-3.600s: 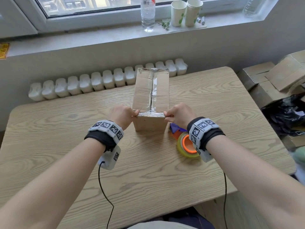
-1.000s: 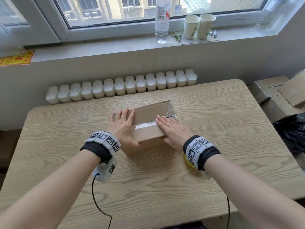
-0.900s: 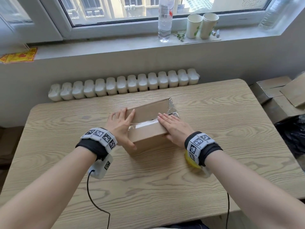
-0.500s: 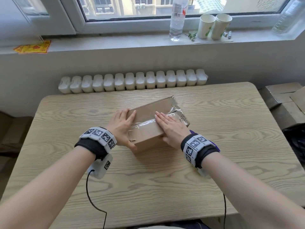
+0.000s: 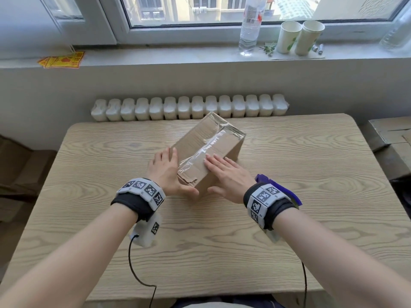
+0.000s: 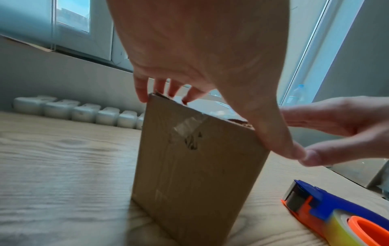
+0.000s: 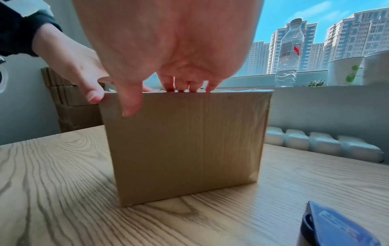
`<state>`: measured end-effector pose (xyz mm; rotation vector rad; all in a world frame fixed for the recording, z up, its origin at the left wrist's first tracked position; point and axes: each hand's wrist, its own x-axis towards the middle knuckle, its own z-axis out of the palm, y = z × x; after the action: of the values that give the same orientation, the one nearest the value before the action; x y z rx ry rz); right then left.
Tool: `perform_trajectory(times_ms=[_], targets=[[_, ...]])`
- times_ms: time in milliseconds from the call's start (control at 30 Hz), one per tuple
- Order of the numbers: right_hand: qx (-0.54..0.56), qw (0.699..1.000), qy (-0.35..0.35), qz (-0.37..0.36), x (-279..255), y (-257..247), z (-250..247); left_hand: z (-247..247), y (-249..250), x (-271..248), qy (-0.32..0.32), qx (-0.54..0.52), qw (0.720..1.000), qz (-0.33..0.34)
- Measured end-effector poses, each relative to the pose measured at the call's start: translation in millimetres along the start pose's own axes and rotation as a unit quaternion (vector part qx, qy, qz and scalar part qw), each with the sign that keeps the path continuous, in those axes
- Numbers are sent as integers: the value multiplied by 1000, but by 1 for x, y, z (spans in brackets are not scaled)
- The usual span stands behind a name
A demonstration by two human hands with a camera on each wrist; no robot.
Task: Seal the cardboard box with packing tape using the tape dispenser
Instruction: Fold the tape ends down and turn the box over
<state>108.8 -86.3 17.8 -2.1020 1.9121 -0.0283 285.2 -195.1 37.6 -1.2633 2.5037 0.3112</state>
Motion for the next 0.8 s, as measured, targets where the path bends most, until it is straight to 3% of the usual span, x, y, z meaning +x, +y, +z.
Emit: perform_trajectory(times_ms=[100,467,800], targets=[[-9,1000,0,-6,1,0,2,2,2,-2,13,-17,1000,-15],[-17,1000,6,-2,-11,1,10,16,21,-7,97,-36,989,104],[0,999,45,20,-33,27,6,22,61,5,155,-103,970,158]])
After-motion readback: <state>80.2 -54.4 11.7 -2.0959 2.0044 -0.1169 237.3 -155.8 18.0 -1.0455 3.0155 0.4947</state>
